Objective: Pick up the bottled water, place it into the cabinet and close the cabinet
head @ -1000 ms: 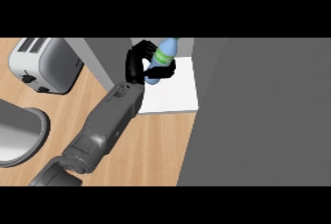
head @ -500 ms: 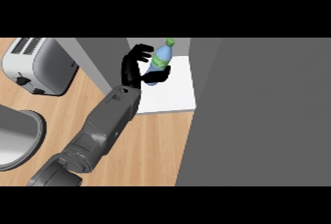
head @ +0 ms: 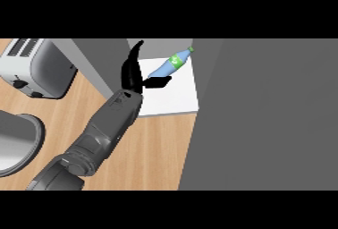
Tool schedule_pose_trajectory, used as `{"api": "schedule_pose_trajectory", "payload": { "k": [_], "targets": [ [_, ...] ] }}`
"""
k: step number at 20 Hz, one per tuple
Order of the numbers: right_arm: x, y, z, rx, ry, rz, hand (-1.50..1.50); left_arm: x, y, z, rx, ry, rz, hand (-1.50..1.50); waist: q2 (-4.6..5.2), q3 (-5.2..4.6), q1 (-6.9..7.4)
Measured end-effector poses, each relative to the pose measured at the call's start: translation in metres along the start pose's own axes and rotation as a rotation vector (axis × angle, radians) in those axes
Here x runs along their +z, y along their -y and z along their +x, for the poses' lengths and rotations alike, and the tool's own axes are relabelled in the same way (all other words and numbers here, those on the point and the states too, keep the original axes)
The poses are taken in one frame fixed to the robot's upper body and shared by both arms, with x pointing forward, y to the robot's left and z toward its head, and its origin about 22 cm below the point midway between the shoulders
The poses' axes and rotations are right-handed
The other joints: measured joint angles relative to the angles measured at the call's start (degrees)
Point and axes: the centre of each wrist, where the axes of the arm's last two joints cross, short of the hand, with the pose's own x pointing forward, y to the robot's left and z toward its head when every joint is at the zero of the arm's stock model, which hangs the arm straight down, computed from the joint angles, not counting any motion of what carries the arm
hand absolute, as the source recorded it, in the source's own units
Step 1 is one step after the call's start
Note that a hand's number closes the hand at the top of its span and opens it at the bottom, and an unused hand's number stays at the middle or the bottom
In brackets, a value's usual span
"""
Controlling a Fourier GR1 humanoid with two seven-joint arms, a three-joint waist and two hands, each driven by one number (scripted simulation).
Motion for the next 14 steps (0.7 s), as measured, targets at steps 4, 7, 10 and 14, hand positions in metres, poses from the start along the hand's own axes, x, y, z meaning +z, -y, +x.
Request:
{"api": "schedule_pose_trajectory", "payload": {
  "k": [4,7,10,14],
  "targets": [
    [0.0,-0.001,0.0,-0.005,-0.001,0.004,-1.5,0.0,0.0,0.0,-0.005,0.009,0.003,-1.5,0.0,-0.03,0.11],
    [0.0,-0.001,-0.001,-0.009,-0.001,0.005,-1.5,0.001,0.001,0.001,0.026,0.022,-0.014,-1.5,-0.05,-0.03,0.37],
    [0.001,-0.002,0.0,-0.014,-0.004,0.0,-1.5,0.0,-0.001,0.001,0.072,0.054,-0.041,-1.5,-0.18,-0.04,0.56],
    [0.001,-0.002,-0.001,-0.014,-0.003,0.002,-1.5,-0.002,0.0,0.009,0.214,0.13,-0.084,1.5,-0.29,-0.06,0.75]
  ]
}}
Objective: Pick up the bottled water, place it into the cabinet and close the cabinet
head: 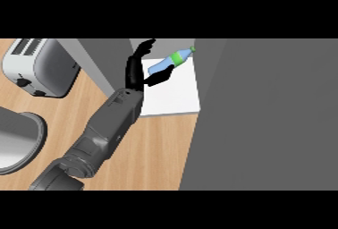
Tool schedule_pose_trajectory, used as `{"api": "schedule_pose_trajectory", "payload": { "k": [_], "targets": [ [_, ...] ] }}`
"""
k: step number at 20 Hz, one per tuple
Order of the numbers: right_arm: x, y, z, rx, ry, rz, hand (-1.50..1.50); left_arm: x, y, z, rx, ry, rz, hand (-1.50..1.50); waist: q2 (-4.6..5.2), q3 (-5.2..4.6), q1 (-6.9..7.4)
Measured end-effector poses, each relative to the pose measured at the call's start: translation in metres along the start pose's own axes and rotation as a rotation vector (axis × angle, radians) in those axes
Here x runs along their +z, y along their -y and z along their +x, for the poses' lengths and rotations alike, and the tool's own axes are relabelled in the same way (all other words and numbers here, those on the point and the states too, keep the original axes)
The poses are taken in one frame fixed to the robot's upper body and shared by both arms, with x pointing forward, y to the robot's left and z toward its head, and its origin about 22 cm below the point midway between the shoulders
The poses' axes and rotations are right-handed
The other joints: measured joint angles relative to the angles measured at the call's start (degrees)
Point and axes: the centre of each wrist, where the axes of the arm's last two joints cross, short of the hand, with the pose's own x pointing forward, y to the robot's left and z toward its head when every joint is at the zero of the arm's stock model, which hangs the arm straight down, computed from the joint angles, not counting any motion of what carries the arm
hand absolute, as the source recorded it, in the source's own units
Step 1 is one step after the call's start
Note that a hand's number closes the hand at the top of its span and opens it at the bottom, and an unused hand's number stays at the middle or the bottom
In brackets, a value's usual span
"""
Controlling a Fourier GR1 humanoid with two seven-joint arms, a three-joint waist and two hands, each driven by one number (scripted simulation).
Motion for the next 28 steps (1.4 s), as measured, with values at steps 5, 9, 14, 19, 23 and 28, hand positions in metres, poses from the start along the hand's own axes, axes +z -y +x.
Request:
{"api": "schedule_pose_trajectory", "payload": {
  "k": [5,9,14,19,23,28],
  "targets": [
    [0.003,-0.002,0.0,-0.006,-0.009,0.003,-1.5,-0.002,0.0,0.005,0.182,0.062,-0.057,1.5,-0.41,0.02,0.21],
    [0.002,-0.004,0.0,-0.013,-0.022,-0.001,-1.5,0.0,0.0,0.005,0.302,0.089,-0.112,1.5,-0.7,0.03,0.93],
    [0.003,-0.001,0.001,0.004,-0.033,-0.025,-1.5,0.005,0.003,0.008,0.416,0.101,-0.228,1.5,-0.95,0.03,1.7],
    [0.002,0.005,0.001,0.041,-0.026,-0.043,-1.5,0.019,-0.001,0.0,0.544,0.069,-0.316,1.5,-1.56,0.09,3.13],
    [0.004,0.006,0.002,0.052,-0.037,-0.052,-1.5,0.034,-0.001,0.004,0.618,0.062,-0.373,1.5,-1.83,0.11,4.05],
    [0.005,0.007,0.001,0.07,-0.043,-0.038,-1.5,0.064,-0.011,0.005,0.694,0.056,-0.377,1.5,-2.1,0.16,5.01]
  ]
}}
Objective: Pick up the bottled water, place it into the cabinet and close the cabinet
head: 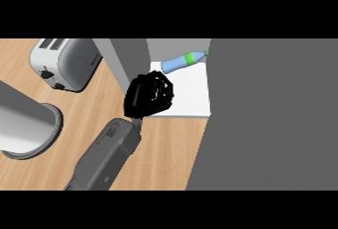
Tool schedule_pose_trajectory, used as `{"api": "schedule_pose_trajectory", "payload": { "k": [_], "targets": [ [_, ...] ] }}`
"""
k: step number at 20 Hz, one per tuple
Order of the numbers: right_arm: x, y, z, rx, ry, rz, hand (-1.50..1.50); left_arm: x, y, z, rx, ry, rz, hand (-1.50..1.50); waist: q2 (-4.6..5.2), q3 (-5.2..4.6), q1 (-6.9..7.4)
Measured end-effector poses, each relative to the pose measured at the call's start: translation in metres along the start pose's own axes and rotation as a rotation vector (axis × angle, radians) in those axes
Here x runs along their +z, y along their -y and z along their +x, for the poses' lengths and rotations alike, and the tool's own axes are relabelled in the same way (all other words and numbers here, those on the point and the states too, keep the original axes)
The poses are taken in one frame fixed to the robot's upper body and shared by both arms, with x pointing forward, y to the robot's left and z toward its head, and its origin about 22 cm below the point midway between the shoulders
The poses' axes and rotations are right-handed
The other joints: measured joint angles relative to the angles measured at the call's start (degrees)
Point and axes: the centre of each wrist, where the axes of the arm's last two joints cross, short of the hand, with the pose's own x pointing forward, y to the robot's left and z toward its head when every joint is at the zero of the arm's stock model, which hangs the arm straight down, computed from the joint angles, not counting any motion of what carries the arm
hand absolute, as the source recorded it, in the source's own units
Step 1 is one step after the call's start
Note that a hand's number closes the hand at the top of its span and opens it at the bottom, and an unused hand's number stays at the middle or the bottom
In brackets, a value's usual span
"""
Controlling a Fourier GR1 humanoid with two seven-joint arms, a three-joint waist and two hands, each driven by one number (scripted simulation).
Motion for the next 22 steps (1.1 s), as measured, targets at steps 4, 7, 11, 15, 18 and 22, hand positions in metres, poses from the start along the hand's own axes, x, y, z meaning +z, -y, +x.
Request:
{"api": "schedule_pose_trajectory", "payload": {
  "k": [4,7,11,15,18,22],
  "targets": [
    [-0.001,0.001,0.001,0.016,-0.005,0.022,1.5,0.035,-0.008,0.011,0.039,0.0,0.009,1.5,-0.1,0.01,0.69],
    [-0.001,0.002,0.001,0.034,-0.019,0.069,1.5,0.065,-0.02,0.028,0.048,0.01,0.031,1.5,-0.03,0.02,0.86],
    [-0.001,-0.005,0.002,0.021,-0.033,0.185,1.5,0.105,-0.022,0.045,0.065,0.006,0.039,1.5,0.09,-0.01,1.07],
    [-0.005,-0.009,0.005,0.024,-0.046,0.267,1.5,0.139,-0.034,0.066,0.061,0.014,0.061,1.5,0.24,-0.08,1.05],
    [-0.007,-0.012,0.006,0.015,-0.062,0.29,1.5,0.165,-0.039,0.083,0.057,0.028,0.076,1.5,0.25,-0.1,0.98],
    [-0.014,-0.017,0.009,0.017,-0.08,0.311,1.5,0.192,-0.049,0.101,0.04,0.041,0.094,1.5,0.35,-0.16,0.7]
  ]
}}
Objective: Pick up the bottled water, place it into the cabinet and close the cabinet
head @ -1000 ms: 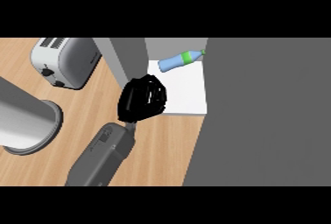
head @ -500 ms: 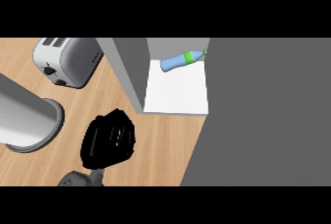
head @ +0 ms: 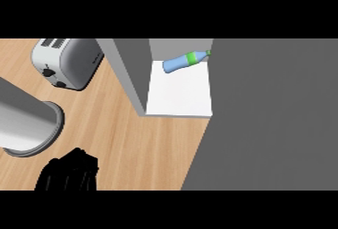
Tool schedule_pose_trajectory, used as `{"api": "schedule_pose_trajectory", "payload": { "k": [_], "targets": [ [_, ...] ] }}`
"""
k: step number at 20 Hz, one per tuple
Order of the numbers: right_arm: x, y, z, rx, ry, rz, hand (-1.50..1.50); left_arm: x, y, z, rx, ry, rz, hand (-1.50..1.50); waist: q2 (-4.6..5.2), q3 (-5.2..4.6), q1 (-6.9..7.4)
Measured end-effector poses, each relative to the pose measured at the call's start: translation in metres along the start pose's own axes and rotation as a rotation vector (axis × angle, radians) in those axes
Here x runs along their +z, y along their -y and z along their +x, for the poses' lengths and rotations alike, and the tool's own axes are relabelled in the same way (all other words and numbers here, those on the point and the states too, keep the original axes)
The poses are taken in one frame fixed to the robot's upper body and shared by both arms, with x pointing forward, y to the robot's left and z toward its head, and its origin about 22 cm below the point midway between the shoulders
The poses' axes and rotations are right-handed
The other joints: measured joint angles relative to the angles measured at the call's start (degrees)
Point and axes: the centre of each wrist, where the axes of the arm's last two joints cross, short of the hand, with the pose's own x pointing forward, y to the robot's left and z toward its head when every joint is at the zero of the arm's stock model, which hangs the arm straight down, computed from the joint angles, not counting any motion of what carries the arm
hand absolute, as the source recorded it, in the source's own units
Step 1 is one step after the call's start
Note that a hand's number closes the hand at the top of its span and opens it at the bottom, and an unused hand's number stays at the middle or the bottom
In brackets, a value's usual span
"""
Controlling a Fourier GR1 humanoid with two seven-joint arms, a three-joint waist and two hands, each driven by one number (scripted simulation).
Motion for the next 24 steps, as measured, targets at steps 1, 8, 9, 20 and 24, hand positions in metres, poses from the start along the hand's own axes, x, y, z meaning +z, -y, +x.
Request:
{"api": "schedule_pose_trajectory", "payload": {
  "k": [1,8,9,20,24],
  "targets": [
    [-0.003,-0.001,0.001,-0.002,0.001,0.0,1.5,0.006,-0.004,0.004,-0.003,0.004,0.003,1.5,0.02,-0.02,0.02],
    [-0.035,-0.016,0.019,-0.044,0.066,0.011,1.5,0.041,-0.018,0.038,-0.018,0.019,0.031,1.5,0.11,-0.06,0.1],
    [-0.044,-0.02,0.021,-0.051,0.079,0.012,1.5,0.046,-0.02,0.039,-0.018,0.019,0.035,1.5,0.14,-0.04,0.04],
    [-0.138,-0.013,0.032,-0.102,0.078,-0.047,1.5,0.074,-0.061,0.076,-0.021,0.039,0.057,1.5,0.44,0.08,-0.18],
    [-0.17,0.0,0.024,-0.087,0.064,-0.049,1.5,0.084,-0.069,0.084,-0.023,0.04,0.064,1.5,0.39,0.04,-0.1]
  ]
}}
